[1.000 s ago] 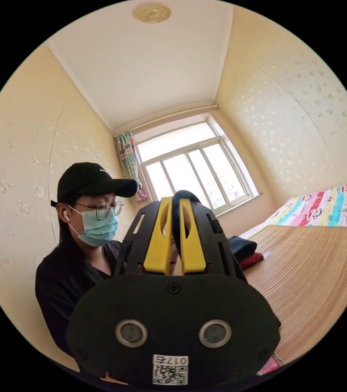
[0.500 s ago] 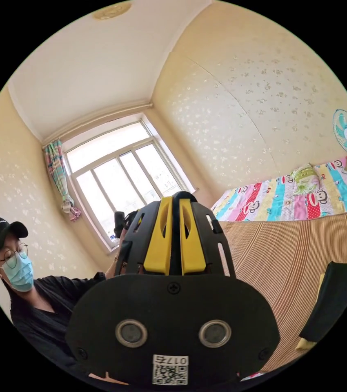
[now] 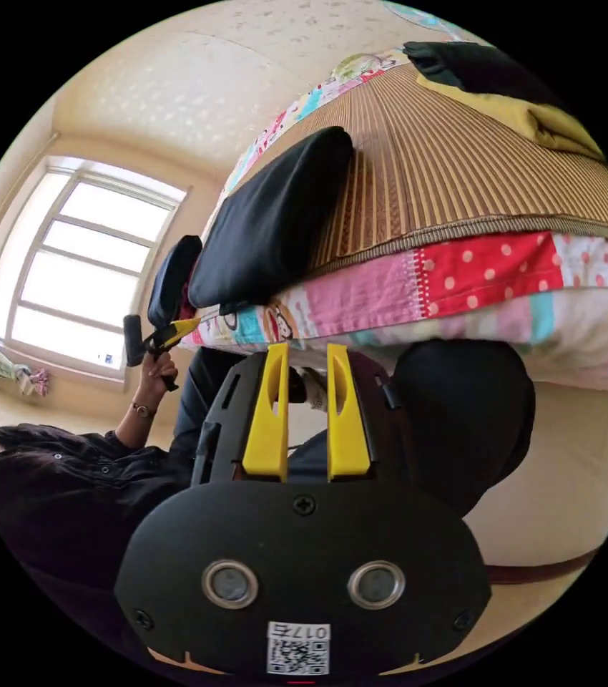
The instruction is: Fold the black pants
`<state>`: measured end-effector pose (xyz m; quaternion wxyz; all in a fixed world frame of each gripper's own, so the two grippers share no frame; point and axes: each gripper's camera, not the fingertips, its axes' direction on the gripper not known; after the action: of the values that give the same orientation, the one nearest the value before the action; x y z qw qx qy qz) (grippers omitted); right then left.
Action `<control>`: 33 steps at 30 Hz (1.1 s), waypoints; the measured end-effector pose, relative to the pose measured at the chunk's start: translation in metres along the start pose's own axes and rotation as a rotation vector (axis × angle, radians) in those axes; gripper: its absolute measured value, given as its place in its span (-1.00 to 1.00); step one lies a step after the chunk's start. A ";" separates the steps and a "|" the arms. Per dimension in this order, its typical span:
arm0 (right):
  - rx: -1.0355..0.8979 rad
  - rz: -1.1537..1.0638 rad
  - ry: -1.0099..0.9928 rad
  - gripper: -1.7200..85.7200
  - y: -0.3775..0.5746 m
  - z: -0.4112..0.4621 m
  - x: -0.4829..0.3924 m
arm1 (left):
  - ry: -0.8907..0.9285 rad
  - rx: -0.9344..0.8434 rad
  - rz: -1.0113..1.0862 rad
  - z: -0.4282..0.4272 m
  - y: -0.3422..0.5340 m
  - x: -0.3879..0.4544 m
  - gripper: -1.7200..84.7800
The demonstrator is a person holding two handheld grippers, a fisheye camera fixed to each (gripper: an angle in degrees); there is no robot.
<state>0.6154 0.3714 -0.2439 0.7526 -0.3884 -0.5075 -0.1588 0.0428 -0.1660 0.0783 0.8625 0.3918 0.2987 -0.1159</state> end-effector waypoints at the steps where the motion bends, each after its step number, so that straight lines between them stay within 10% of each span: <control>1: 0.087 0.003 -0.080 -0.70 -0.008 -0.017 0.007 | 0.059 0.074 -0.031 -0.012 -0.015 -0.009 -0.65; 8: 0.132 0.003 -0.135 -0.58 -0.134 -0.019 0.025 | 0.168 -0.106 -0.177 0.038 -0.168 -0.039 -0.51; 16: -0.098 0.042 -0.218 -0.72 -0.118 0.065 0.014 | 0.061 -0.192 -0.179 0.056 -0.133 -0.017 -0.71; 23: -0.128 -0.057 -0.686 -0.72 -0.032 0.045 -0.025 | 0.353 -0.010 -0.255 -0.059 -0.009 -0.002 -0.79; 33: -0.260 -0.588 -0.884 -0.77 -0.123 0.115 -0.279 | -0.007 0.522 -0.004 -0.340 0.007 0.057 -0.77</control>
<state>0.3426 0.3346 -0.4185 0.3374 -0.3495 -0.8388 -0.2456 -0.0530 0.0937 -0.1267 0.7330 0.6000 0.2563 -0.1923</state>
